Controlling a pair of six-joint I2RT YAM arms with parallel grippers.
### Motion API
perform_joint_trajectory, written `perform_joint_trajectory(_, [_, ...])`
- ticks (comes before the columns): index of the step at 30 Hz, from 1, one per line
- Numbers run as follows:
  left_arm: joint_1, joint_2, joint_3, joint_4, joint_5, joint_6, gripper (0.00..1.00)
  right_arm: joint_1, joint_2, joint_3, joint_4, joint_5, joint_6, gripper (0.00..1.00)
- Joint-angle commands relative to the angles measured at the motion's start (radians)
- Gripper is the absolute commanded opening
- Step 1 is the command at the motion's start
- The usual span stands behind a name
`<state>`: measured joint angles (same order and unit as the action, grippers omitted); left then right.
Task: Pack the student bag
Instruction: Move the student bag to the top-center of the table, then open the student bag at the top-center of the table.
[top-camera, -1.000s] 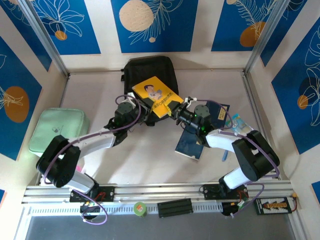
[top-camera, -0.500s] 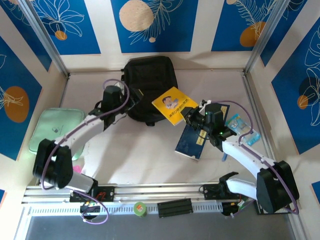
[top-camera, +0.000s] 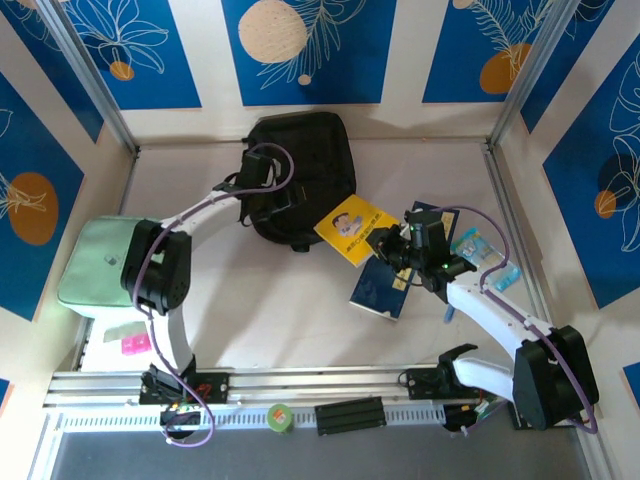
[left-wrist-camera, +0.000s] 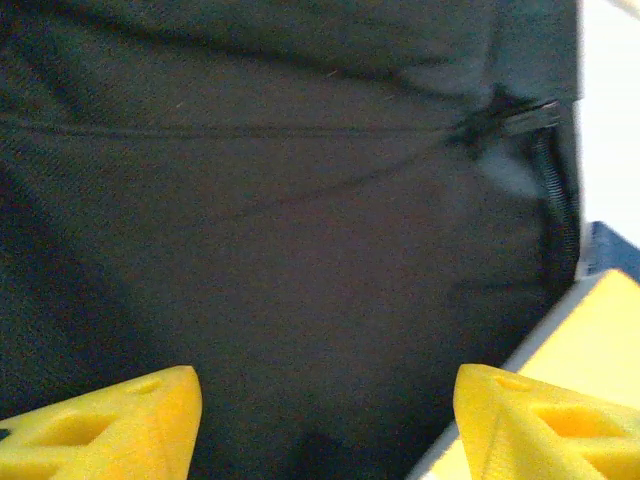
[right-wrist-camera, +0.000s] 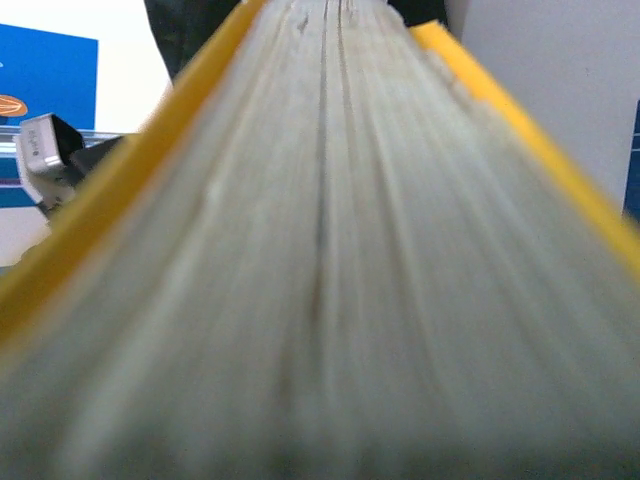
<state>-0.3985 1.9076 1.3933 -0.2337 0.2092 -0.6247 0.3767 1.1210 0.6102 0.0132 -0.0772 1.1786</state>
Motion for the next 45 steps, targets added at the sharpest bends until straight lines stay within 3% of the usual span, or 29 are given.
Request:
perform_joint_trajectory(1, [0.008,-0.001,-0.013,-0.111,-0.063,0.054,0.67,-0.009,-0.003,0.017,-0.042,0.001,-0.027,0.06])
perform_joint_trajectory(12, [0.003,-0.238,-0.413,-0.041,-0.021,-0.031,0.65,-0.002,0.031,0.052,-0.048,-0.043,-0.108,0.06])
perform_joint_trajectory(16, [-0.023,-0.328,-0.474,-0.029,0.016,-0.028,0.65,-0.005,0.036,0.076,-0.044,-0.08,-0.123,0.06])
perform_joint_trajectory(20, [-0.065,-0.388,-0.417,-0.108,0.03,0.118,0.66,-0.012,0.011,0.109,-0.049,-0.109,-0.152,0.06])
perform_joint_trajectory(25, [-0.117,-0.412,-0.302,-0.27,-0.036,0.481,0.69,-0.022,-0.021,0.189,-0.208,-0.017,-0.202,0.07])
perform_joint_trajectory(30, [-0.134,-0.391,-0.212,-0.38,-0.034,0.697,0.68,-0.073,-0.023,0.198,-0.258,-0.01,-0.202,0.07])
perform_joint_trajectory(36, [-0.136,-0.292,-0.119,-0.468,-0.022,0.82,0.63,-0.108,-0.043,0.198,-0.257,-0.019,-0.197,0.07])
perform_joint_trajectory(40, [-0.137,-0.236,-0.081,-0.48,-0.034,0.837,0.62,-0.118,-0.056,0.196,-0.265,-0.017,-0.191,0.07])
perform_joint_trajectory(45, [-0.142,-0.182,-0.047,-0.511,-0.036,0.852,0.52,-0.128,-0.076,0.183,-0.265,-0.018,-0.181,0.08])
